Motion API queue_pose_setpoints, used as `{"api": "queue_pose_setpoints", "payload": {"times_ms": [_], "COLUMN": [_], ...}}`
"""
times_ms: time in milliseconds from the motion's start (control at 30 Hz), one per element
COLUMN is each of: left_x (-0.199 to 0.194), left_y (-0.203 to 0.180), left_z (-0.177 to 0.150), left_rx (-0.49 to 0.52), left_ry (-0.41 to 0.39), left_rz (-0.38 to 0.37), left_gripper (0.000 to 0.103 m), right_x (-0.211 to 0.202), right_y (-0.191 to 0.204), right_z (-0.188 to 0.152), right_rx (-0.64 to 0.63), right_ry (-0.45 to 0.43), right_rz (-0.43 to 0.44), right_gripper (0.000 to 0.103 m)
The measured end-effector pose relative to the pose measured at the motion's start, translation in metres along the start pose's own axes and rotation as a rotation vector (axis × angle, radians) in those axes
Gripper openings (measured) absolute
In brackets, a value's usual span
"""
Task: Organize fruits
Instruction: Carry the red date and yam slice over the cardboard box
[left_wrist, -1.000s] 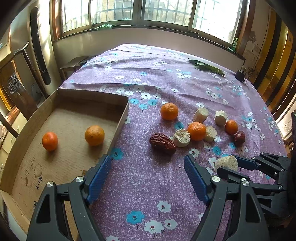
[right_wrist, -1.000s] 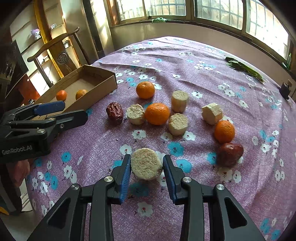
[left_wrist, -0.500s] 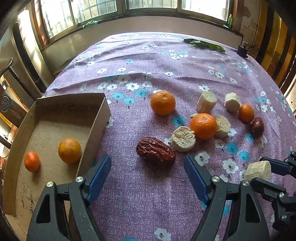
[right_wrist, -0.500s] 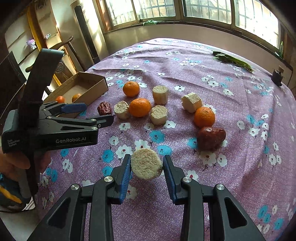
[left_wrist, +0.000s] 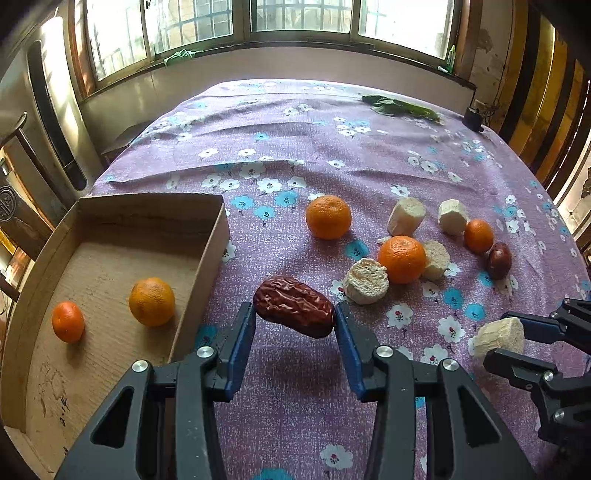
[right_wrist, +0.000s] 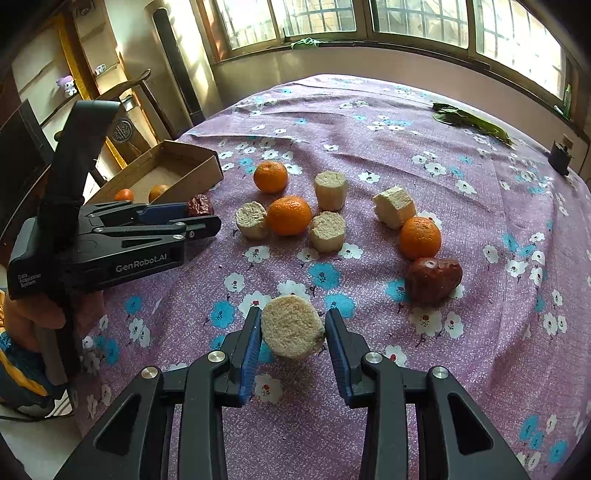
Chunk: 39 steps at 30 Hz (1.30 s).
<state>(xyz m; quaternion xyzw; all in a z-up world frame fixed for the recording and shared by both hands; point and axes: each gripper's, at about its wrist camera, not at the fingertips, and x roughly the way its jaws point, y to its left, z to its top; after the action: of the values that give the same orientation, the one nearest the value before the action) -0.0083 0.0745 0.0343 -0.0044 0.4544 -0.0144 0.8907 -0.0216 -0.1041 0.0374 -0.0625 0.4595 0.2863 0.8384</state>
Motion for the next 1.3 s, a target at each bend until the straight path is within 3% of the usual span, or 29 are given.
{"api": "queue_pose_setpoints", "payload": {"times_ms": [600,1300], "left_x": [-0.053,-0.084], "left_y": [0.019,0.103], "left_z": [-0.023,-0.04], "left_rx": [-0.026,-0.167], "left_ry": [-0.087,-0.131], "left_rz": [0.093,0.195], "left_gripper": [0.043,0.043], "right_x": [-0.006,0.019], "right_y": [0.036,0.114], "right_z": [0.011,0.055], "right_rx": [-0.054,-0.209], "right_ry": [-0.03,-0.035], "right_rz": [0.013,0.079], "right_gripper": [0.038,0.038]}}
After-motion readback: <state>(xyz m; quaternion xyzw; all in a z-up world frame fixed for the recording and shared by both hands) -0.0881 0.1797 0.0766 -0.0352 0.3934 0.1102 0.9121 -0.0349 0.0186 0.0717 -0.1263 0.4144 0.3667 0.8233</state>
